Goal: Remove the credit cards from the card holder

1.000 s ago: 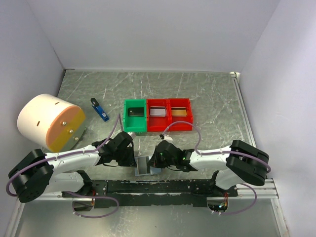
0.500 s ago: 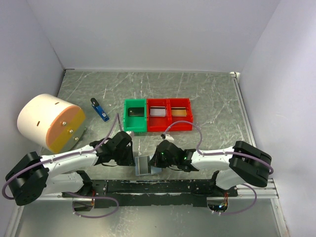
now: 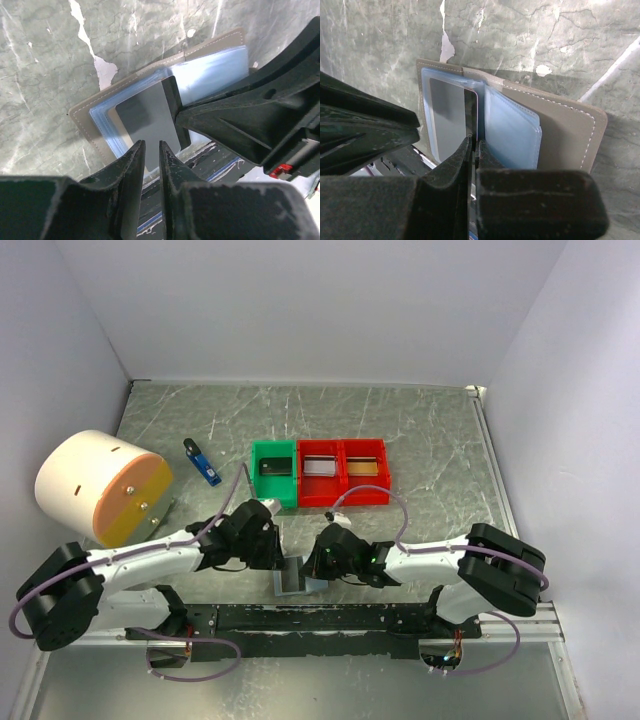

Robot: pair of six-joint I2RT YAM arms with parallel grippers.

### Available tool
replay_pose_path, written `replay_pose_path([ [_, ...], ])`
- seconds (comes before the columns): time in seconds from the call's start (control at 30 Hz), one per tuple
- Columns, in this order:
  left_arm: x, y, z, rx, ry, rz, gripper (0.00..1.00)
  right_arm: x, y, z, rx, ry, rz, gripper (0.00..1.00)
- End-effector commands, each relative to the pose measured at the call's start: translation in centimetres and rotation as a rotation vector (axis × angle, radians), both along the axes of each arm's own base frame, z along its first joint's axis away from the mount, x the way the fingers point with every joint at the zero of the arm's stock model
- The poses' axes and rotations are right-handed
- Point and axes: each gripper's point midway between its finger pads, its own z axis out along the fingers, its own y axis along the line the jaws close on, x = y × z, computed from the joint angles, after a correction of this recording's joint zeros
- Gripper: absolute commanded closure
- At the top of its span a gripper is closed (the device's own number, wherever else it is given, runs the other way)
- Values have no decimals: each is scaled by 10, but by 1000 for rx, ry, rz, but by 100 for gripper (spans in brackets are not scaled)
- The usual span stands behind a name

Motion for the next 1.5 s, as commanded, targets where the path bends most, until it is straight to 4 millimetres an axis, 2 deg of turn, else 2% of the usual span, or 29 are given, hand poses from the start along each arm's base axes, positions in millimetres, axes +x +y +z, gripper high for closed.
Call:
replay_pose_path([
  [0.0,-8,-11,-8,-42,29,-39,72,-1,-11,-11,-50,9,-11,100],
  [0.23,-10,7,-33,75,62,15,76,-1,-15,-10,-58,5,-18,100],
  [0.5,-15,18,-45,118,82,35,77,-1,-20,-7,-59,-5,-11,100],
  [0.97,-14,21,-42,134,71,40,78,1,-25,-6,-41,1,-28,100],
  [1.23,-14,21,-41,137,71,37,79,-2,-12,-10,-6,25,-1,78],
  [1.4,-13,22,-42,148,70,37,79,-2,-13,-18,-12,42,-18,77],
  [1.47,-13,22,-42,151,70,36,79,-2,-12,-18,0,46,-22,83],
])
